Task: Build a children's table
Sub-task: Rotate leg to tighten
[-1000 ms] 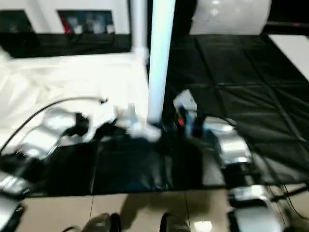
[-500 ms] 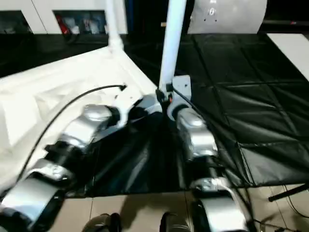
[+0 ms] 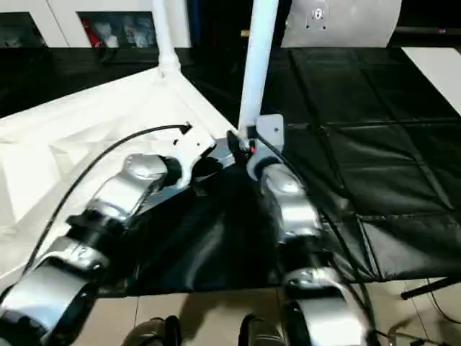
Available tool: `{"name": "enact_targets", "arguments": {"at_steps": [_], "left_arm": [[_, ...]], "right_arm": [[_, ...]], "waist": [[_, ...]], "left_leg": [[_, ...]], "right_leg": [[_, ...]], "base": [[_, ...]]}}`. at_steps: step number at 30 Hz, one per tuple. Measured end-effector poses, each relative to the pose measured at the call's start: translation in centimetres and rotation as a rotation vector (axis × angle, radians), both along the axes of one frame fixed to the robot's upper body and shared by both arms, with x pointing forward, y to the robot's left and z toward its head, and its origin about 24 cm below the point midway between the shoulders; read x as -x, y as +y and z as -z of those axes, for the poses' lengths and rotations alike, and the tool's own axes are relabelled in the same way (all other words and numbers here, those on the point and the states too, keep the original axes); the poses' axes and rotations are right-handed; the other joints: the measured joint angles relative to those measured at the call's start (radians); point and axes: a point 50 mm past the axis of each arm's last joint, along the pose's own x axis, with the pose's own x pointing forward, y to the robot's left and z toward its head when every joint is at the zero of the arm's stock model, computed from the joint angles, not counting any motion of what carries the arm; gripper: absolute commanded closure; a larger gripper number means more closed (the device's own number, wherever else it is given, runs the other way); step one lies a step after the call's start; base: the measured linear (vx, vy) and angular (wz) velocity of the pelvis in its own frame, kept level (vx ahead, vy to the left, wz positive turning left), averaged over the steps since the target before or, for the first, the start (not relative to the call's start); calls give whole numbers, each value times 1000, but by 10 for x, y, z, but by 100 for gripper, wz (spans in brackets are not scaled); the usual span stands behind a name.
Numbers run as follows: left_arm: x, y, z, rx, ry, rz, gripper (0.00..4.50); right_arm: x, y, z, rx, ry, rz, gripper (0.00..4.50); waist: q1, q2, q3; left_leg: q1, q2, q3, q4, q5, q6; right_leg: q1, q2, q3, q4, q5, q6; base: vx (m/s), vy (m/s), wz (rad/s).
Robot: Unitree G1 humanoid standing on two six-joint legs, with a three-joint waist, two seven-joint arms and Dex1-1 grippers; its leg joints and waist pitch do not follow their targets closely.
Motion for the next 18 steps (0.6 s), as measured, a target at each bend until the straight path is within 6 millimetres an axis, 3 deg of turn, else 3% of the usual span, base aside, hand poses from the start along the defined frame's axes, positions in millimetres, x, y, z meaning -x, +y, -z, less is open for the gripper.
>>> {"name": "enact_targets", "arguments": {"at_steps": [7, 14, 18], "left_arm": [[15, 27, 4, -28, -4, 166, 450], [33, 48, 6, -61, -2, 357, 450], [35, 48, 6, -66, 1, 395, 450]], "right_arm": [[15, -39, -24, 147, -119, -335, 55], [25, -40, -26, 219, -108, -599, 55], [27, -39, -26, 215, -104, -633, 55]], "waist": [[-2, 2, 1], [5, 1, 1], [15, 1, 1]], "left_leg": [[2, 2, 0, 0, 1, 1], [0, 4, 0, 2, 1, 1], [-3, 3, 1, 5, 1, 1]], "right_leg": [[1, 1, -1, 1, 0, 0], [1, 2, -2, 1, 0, 0], [0, 1, -2, 1, 0, 0]], "base": [[0, 0, 0], [0, 0, 0], [0, 0, 0]]}}
